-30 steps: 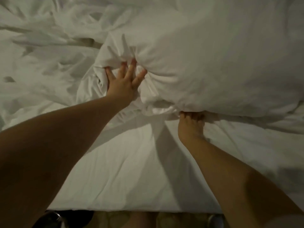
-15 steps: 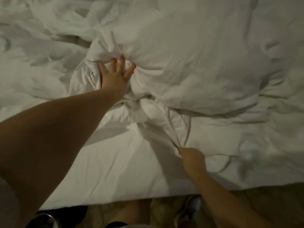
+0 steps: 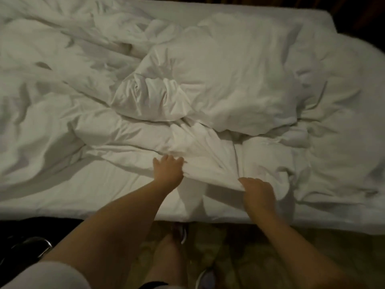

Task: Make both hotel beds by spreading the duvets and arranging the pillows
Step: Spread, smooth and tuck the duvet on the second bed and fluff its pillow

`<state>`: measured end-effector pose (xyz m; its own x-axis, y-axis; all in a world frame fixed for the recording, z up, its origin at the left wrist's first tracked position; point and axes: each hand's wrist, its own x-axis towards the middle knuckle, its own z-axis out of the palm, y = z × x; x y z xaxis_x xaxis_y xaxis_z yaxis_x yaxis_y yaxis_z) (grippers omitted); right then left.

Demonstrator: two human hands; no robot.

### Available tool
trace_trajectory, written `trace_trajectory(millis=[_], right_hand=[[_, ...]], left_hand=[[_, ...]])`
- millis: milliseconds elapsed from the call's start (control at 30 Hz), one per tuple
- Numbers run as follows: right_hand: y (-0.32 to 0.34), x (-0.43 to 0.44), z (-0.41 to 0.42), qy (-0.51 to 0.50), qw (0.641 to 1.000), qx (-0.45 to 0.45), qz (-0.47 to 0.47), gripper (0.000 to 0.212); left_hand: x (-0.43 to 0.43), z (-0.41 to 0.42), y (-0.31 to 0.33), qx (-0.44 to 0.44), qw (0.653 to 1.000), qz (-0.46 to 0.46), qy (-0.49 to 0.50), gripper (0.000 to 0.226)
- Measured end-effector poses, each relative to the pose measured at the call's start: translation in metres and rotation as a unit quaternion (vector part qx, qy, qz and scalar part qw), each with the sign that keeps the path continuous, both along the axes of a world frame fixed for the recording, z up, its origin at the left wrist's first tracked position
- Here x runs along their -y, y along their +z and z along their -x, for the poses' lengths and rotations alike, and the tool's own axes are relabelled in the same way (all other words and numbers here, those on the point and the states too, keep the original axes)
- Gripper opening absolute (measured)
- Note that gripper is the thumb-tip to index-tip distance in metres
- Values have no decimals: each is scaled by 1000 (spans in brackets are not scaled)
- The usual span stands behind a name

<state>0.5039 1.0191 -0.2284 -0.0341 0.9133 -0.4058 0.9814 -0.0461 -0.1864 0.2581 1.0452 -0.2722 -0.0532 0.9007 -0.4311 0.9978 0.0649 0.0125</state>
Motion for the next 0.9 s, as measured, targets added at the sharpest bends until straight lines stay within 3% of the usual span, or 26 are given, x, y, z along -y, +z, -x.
trace_trajectory(millis=[100,300,400,533,633,767,900], right_hand=[[12,22,-27,47,998,20,-38,35],[20,72,-24,80,991,103,25,46],[16,111,-1,114,990,78,19,60],[23,135,48,182,982,55,-1,69],[33,130,78,230,971,64,-23,78],[39,120,127,283,958,47,-17,88],[32,124,187,321,947,7,-12,84]], left_hand=[[31,-4,13,-16,1000,-16,-21,33],[112,-11,38,24,999,22,9,34],[136,-33,51,46,999,19,10,33],[173,-63,47,112,992,56,22,71],[191,-44,49,75,994,60,54,85],[200,20,65,6,993,35,111,80],[222,91,56,-41,986,45,158,79]])
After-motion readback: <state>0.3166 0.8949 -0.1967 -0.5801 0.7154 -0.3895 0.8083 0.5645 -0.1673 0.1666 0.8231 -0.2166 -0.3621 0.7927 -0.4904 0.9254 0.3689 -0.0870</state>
